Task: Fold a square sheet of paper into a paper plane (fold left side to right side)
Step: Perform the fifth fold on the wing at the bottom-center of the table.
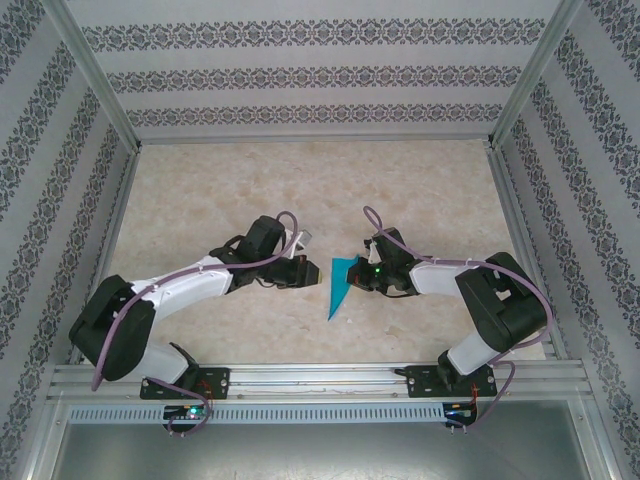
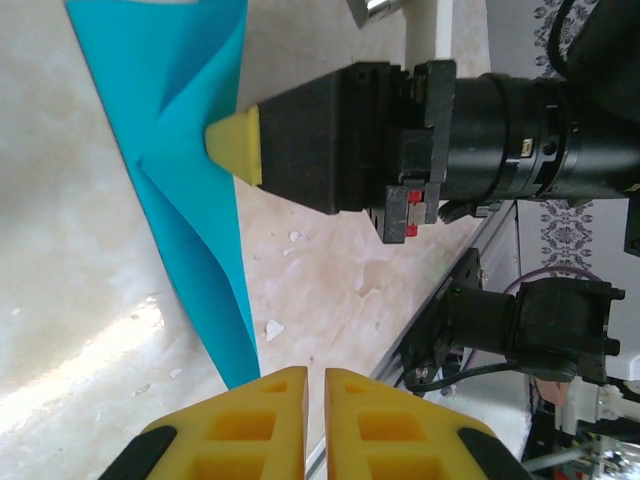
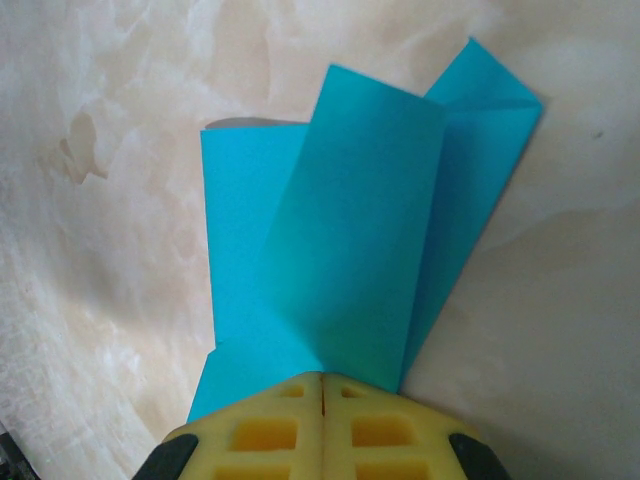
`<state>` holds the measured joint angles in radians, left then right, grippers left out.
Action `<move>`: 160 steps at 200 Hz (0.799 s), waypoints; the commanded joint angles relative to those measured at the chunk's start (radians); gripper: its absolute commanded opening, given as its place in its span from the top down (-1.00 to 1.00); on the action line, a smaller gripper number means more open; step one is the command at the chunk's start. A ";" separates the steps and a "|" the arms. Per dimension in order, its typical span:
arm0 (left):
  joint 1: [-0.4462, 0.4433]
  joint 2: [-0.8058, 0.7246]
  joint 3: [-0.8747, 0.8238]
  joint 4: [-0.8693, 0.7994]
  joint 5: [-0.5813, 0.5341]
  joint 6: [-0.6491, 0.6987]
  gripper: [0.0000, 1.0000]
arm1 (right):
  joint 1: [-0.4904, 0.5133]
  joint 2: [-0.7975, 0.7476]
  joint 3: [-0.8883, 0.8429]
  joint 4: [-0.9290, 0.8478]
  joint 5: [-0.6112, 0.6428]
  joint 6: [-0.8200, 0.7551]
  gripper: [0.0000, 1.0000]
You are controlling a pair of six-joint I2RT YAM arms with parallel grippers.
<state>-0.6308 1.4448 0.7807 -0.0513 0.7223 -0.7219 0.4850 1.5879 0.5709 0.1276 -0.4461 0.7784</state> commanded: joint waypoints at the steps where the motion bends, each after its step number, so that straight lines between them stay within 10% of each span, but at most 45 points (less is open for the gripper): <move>1: -0.019 0.022 -0.008 0.064 0.041 -0.047 0.79 | 0.018 0.078 -0.046 -0.166 0.098 -0.030 1.00; 160: -0.129 0.246 0.079 0.199 0.076 -0.106 0.85 | 0.033 0.083 -0.035 -0.181 0.103 -0.034 1.00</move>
<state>-0.7422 1.6630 0.8272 0.1036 0.7830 -0.8185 0.4976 1.5959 0.5827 0.1242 -0.4381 0.7715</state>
